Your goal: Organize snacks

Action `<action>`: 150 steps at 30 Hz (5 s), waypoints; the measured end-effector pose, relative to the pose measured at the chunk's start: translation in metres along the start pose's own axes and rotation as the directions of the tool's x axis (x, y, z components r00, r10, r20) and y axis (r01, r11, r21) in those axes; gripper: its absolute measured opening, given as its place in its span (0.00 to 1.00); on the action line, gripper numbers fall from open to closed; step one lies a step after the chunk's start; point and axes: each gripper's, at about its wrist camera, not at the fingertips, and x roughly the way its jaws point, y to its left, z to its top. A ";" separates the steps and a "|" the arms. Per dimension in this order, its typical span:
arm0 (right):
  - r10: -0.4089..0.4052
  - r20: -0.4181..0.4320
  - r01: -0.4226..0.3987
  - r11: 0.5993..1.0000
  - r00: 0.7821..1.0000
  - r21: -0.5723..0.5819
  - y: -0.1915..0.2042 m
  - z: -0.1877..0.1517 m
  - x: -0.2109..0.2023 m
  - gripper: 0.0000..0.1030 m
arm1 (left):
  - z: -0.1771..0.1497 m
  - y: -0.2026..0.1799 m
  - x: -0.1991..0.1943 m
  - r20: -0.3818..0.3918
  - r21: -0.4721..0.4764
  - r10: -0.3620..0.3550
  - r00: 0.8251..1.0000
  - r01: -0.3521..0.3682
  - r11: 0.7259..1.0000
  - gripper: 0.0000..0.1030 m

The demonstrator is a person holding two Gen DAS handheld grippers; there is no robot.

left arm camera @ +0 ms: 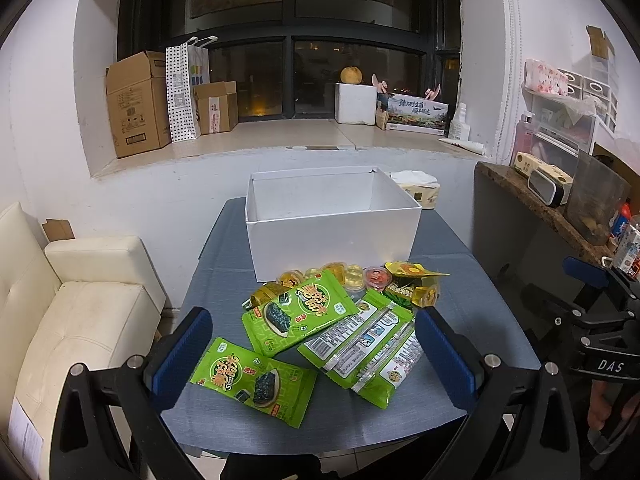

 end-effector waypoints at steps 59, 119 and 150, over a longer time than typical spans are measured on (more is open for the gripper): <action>-0.061 -0.117 0.065 0.997 0.991 0.031 -0.021 -0.018 0.035 1.00 | -0.033 0.041 0.212 -0.334 0.469 -0.135 0.933 0.289 0.834 1.00; 0.401 -0.456 -0.559 0.776 0.794 -0.293 0.208 -0.048 0.198 0.69 | -0.031 0.166 -0.023 0.072 -0.118 -0.002 0.997 0.011 0.993 0.67; 0.111 -0.080 -0.108 0.993 0.991 0.037 -0.002 0.151 0.224 0.69 | 0.173 0.055 0.220 0.021 -0.044 -0.108 0.994 0.108 0.993 0.69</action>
